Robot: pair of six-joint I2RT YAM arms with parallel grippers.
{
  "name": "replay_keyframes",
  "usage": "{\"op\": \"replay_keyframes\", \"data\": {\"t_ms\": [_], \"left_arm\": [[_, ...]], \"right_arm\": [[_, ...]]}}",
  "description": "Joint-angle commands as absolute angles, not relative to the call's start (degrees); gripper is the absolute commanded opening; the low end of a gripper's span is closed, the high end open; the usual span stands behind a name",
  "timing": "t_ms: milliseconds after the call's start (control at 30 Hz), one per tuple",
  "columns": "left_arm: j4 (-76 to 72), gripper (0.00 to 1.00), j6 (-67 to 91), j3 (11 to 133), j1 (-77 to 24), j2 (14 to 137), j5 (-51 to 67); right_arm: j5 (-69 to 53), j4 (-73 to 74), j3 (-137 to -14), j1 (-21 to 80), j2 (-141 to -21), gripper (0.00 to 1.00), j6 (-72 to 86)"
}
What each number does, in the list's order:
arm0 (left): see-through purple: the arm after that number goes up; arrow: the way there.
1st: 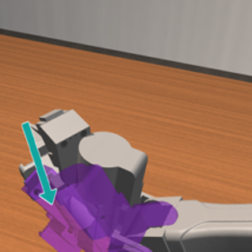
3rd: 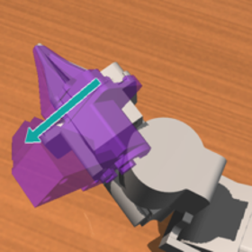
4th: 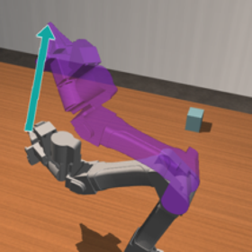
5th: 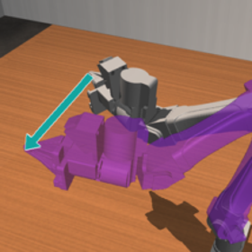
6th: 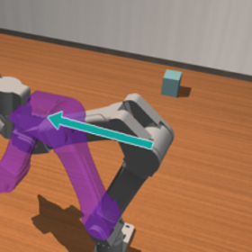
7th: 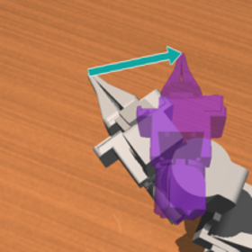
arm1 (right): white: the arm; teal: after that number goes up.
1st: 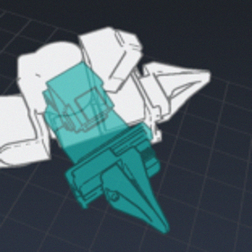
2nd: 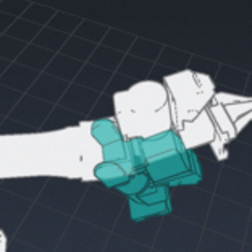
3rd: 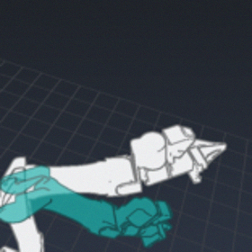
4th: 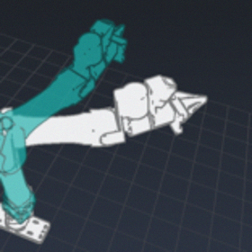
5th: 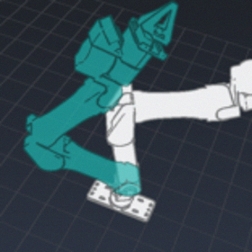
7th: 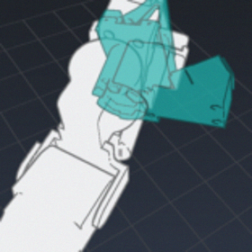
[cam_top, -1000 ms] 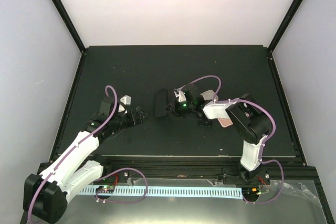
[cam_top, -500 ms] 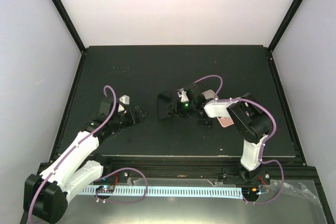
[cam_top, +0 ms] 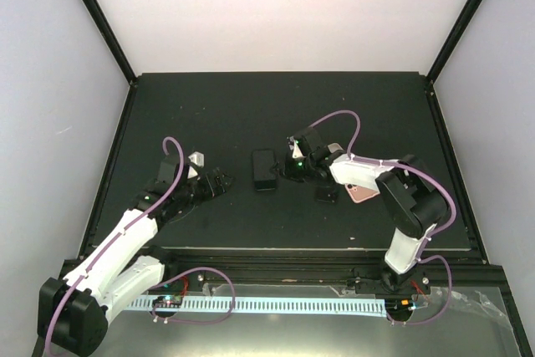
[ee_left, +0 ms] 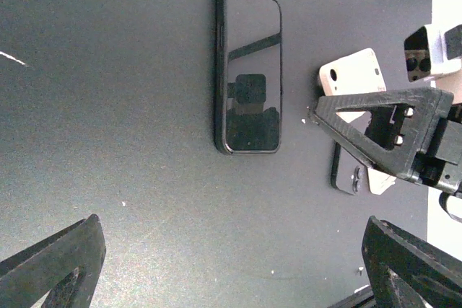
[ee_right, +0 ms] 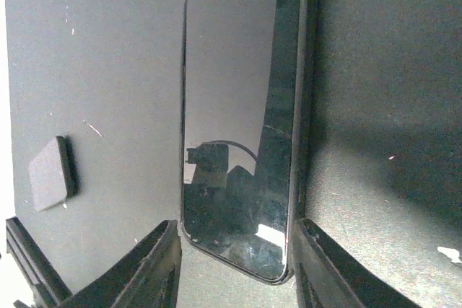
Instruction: Put the phone into the phone case
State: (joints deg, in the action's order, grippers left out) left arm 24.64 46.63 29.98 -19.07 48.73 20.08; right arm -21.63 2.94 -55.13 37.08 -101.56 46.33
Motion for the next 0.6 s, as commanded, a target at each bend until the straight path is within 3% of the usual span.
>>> {"op": "replay_keyframes", "data": {"t_ms": [0,167,267,567], "left_arm": [[25.8,0.99,48.0,30.0,-18.5,48.5,18.5],[26.0,0.99,49.4,29.4,-18.4,48.3,16.2],[27.0,0.99,50.7,28.9,-17.8,48.1,13.3],[26.6,0.99,54.4,26.5,-12.7,47.3,6.4]], "right_arm": [[-19.9,4.9,-56.0,36.8,-99.5,0.40,43.3],[-22.3,2.1,-55.7,37.6,-99.4,0.14,42.6],[-23.5,0.5,-55.6,38.0,-100.1,0.04,42.9],[-24.1,-1.4,-55.7,38.9,-104.6,0.01,42.8]]}}
